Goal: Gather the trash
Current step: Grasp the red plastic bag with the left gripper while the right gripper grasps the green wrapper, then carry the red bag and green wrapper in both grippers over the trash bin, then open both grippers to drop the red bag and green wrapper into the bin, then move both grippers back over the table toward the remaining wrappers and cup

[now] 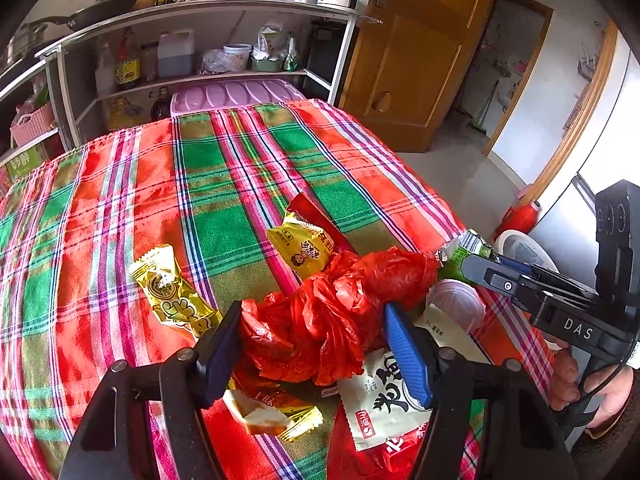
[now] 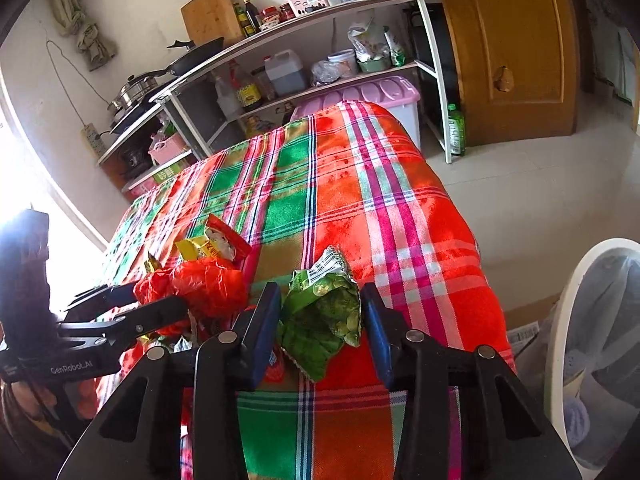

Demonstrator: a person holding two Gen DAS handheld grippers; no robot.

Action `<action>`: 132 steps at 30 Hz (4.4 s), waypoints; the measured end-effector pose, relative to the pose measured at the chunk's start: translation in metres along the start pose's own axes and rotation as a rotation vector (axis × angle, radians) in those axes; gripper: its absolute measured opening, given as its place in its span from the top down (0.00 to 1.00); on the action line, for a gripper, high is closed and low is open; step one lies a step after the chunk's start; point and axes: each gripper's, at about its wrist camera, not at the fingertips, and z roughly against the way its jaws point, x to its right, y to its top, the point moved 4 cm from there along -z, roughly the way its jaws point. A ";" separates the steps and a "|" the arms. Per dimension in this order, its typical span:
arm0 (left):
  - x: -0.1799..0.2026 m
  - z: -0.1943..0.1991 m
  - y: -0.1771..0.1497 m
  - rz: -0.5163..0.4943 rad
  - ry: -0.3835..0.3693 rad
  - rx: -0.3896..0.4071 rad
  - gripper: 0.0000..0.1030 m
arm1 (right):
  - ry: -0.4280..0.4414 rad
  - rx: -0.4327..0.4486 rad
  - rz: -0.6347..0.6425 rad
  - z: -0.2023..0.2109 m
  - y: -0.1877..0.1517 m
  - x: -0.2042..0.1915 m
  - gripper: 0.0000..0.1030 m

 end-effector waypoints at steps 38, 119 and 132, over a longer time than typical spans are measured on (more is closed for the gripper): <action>0.053 0.054 0.002 -0.006 -0.058 0.115 0.37 | -0.044 0.184 -0.012 0.095 -0.022 0.008 0.77; 0.284 -0.054 -0.002 -0.241 -0.261 -0.077 0.30 | -0.449 0.197 -0.284 0.199 -0.089 0.213 0.50; 0.206 0.003 -0.002 -0.151 -0.186 0.036 0.30 | -0.335 0.220 -0.162 0.182 -0.063 0.138 0.50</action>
